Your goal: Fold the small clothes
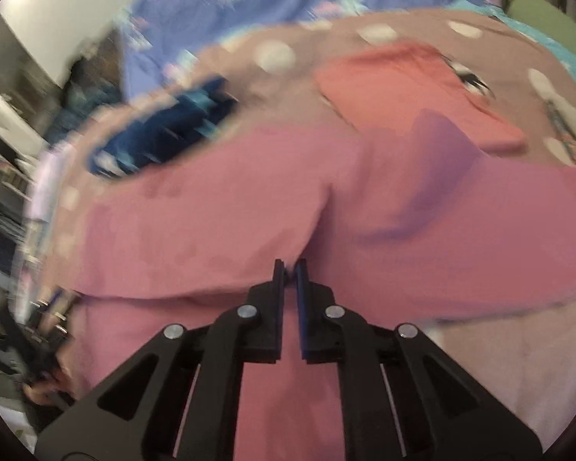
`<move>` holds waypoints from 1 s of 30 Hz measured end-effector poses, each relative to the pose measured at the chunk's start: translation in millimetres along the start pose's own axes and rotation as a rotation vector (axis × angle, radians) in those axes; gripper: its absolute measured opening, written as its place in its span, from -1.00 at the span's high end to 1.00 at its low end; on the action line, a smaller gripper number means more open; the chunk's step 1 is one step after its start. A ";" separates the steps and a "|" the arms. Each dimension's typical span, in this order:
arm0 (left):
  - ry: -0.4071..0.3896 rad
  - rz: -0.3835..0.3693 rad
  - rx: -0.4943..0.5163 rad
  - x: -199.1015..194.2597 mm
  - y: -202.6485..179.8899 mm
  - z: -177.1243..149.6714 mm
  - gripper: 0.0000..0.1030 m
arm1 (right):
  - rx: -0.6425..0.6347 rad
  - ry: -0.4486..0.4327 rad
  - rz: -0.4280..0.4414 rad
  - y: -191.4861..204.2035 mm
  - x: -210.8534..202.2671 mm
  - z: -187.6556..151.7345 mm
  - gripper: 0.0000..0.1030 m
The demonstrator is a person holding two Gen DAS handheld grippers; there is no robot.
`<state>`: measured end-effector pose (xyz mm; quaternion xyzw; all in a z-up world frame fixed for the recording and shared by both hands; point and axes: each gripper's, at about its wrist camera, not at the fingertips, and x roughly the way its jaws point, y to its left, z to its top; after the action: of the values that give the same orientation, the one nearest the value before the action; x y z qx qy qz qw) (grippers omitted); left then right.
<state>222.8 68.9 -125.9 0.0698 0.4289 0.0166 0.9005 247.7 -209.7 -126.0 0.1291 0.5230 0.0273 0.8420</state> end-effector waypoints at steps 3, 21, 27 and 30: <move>0.027 -0.012 -0.050 12.8 5.1 -5.8 -0.16 | 0.033 0.005 -0.101 -11.2 3.4 -6.9 0.85; -0.047 -0.209 -0.268 14.8 28.5 -18.8 0.55 | -0.543 0.099 0.267 333.3 74.7 50.9 0.36; -0.054 -0.206 -0.273 13.9 27.9 -18.4 0.61 | -0.655 0.215 0.141 398.1 139.0 52.1 0.22; -0.066 -0.205 -0.267 11.3 26.2 -17.7 0.87 | -0.728 0.248 0.079 409.2 160.6 40.4 1.00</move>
<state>217.0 97.9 -141.9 -0.0941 0.3981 -0.0209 0.9123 392.6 206.7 -148.7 -0.1625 0.5715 0.2592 0.7615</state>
